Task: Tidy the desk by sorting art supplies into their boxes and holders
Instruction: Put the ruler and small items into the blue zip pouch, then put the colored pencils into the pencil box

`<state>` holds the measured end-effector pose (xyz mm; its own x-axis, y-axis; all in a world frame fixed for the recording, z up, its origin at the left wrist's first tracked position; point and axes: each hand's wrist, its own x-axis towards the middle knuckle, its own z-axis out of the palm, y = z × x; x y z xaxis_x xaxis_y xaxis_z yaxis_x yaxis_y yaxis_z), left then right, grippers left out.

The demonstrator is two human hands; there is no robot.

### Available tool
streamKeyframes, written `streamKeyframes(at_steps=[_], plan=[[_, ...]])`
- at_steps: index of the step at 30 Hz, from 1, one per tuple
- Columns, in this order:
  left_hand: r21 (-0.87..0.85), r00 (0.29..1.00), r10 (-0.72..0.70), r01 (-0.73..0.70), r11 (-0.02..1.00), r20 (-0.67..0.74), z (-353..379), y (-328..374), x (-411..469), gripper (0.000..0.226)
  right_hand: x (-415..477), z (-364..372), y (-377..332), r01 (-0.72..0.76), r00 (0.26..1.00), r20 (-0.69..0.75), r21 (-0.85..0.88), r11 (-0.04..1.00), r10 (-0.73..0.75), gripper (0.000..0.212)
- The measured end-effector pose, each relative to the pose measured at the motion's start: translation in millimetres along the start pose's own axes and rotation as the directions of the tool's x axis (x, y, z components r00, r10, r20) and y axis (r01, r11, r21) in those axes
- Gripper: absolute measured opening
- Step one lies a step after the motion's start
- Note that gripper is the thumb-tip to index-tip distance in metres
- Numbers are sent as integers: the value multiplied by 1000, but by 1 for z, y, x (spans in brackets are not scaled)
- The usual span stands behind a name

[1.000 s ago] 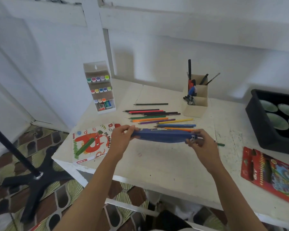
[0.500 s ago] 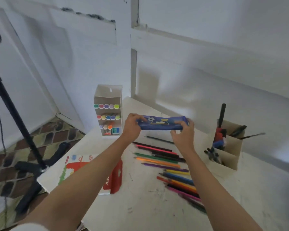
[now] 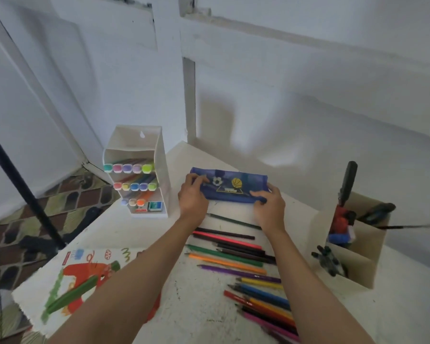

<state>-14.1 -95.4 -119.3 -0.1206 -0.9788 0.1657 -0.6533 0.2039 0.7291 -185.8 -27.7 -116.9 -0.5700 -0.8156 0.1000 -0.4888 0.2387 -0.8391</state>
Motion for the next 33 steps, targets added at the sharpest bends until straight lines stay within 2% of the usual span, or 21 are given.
streamKeyframes(at_steps=[2, 4, 8, 12, 15, 19, 22, 25, 27, 29, 33], plan=[[77, 998, -50, 48, 996, 33, -3, 5, -1, 41, -3, 0, 0, 8, 999, 53, -23, 1000, -7, 31], [74, 994, -90, 85, 994, 59, -10, 13, -2, 43, -8, -2, -1, 56, 992, 120, -73, 996, -47, 34], [-92, 994, -54, 63, 994, 94, -29, 35, -12, 40, -26, -13, -11, 99, 984, 167, -177, 979, -69, 45], [-283, 988, -19, 63, 957, 156, -52, 64, -45, 35, -67, -35, -34, 150, 982, 136, -138, 979, -131, 36], [-335, 984, 55, 6, 942, 172, -64, 82, -80, 30, -112, -57, -49, 205, 976, 89, -81, 975, -198, 27], [-385, 967, 95, 4, 923, 238, -65, 94, -139, 33, -196, -94, -42, 191, 974, -125, -15, 981, -191, 27], [-371, 921, 223, -95, 924, 320, -55, 92, -192, 33, -262, -122, -17, 87, 942, -326, 6, 996, -80, 33], [-331, 829, 402, -281, 901, 390, -32, 83, -243, 33, -323, -154, 14, -40, 876, -476, 89, 995, 78, 41], [-316, 765, 462, -348, 883, 449, -16, 81, -274, 34, -356, -175, 31, -102, 829, -541, 106, 989, 143, 43], [-320, 703, 483, -363, 875, 522, -3, 92, -309, 34, -387, -201, 48, -195, 780, -597, 54, 979, 188, 36], [-384, 597, 552, -397, 834, 582, 14, 121, -367, 32, -420, -247, 76, -346, 719, -646, -14, 938, 256, 19]])
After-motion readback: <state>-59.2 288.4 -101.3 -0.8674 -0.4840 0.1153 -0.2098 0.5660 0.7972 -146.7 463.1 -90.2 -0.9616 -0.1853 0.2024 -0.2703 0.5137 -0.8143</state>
